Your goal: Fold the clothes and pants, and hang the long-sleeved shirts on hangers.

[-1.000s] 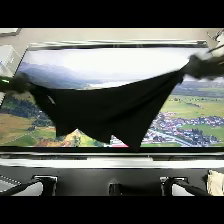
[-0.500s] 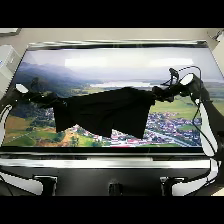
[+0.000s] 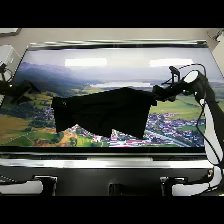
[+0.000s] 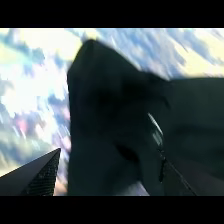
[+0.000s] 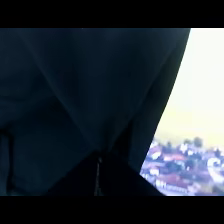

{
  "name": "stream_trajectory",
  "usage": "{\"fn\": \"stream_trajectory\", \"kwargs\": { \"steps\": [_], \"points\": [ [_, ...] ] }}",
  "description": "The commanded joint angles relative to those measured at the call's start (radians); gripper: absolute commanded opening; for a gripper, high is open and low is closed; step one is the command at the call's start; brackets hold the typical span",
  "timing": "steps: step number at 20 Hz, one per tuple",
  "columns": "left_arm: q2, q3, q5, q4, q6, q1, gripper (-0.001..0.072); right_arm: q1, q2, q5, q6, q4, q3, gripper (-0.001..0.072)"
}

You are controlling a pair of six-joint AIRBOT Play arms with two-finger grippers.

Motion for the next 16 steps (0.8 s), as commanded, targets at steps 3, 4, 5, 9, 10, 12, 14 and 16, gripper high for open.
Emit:
{"fn": "stream_trajectory", "kwargs": {
  "steps": [3, 4, 5, 9, 10, 12, 14, 16],
  "points": [
    [0.322, -0.51, 0.058, -0.317, 0.076, -0.01, 0.0674, 0.001, 0.034, 0.077, -0.005, 0.0, 0.0, 0.0036],
    [0.368, -0.637, 0.099, -0.404, 0.129, -0.023, 0.0674, 0.001, 0.034, 0.083, -0.004, 0.002, 0.0, 0.0035],
    [0.402, -0.749, 0.141, -0.472, 0.173, -0.042, 0.0674, 0.001, 0.034, 0.087, -0.005, 0.003, 0.0, 0.0035],
    [0.418, -0.99, 0.349, -0.561, 0.283, -0.163, 0.0674, 0.001, 0.034, 0.117, -0.016, 0.004, 0.0, 0.0036],
    [0.413, -1.009, 0.4, -0.573, 0.301, -0.202, 0.0674, 0.001, 0.035, 0.128, -0.023, 0.003, 0.0, 0.0036],
    [0.389, -1.012, 0.49, -0.595, 0.312, -0.291, 0.0674, 0.001, 0.035, 0.144, -0.027, 0.003, 0.0, 0.0036],
    [0.348, -1.012, 0.558, -0.613, 0.317, -0.374, 0.0674, 0.001, 0.035, 0.151, -0.027, 0.003, 0.0, 0.0036],
    [0.3, -1.009, 0.613, -0.646, 0.323, -0.427, 0.0674, 0.001, 0.035, 0.158, -0.027, 0.003, 0.0, 0.0036]
  ]
}}
